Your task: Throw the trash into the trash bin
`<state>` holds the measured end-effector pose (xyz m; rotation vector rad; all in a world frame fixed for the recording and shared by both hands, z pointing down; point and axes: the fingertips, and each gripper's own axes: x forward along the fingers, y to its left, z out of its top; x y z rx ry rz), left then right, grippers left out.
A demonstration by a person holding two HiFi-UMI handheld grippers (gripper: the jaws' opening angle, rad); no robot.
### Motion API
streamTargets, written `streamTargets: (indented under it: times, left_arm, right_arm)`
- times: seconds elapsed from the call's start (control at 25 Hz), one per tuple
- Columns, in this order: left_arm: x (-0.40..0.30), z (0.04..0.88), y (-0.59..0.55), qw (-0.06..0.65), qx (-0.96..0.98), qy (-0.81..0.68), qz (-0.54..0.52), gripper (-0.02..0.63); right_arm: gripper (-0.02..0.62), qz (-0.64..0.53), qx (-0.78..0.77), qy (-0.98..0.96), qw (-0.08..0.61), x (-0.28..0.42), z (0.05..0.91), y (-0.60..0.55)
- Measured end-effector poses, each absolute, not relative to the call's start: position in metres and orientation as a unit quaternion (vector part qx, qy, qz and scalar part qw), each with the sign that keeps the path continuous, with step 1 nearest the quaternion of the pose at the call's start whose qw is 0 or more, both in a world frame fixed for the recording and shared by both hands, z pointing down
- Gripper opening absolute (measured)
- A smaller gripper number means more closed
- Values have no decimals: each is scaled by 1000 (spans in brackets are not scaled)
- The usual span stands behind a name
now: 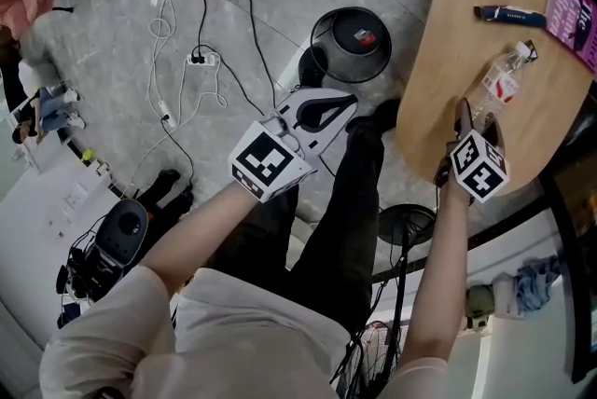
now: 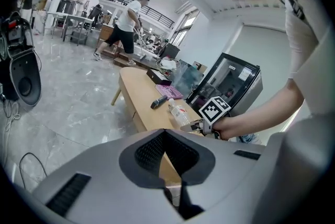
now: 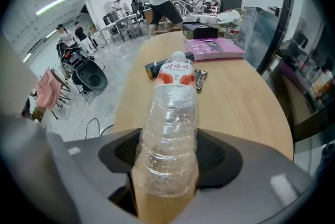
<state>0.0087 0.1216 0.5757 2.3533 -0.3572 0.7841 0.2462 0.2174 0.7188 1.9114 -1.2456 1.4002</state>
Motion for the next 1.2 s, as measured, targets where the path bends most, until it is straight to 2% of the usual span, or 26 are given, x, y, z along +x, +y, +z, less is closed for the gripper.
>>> streamTargets:
  times: [0.36, 0.72, 1.2]
  left_arm:
    - [-37, 583, 107, 318, 886, -155, 300, 6]
    - [-80, 598, 94, 332, 875, -179, 302, 6]
    - [-122, 628, 79, 353, 858, -211, 308, 6]
  right_arm:
    - [319, 497, 657, -511, 246, 170, 716, 187]
    - [319, 484, 591, -576, 291, 87, 726, 166]
    - [319, 489, 533, -605, 335, 8, 759, 155]
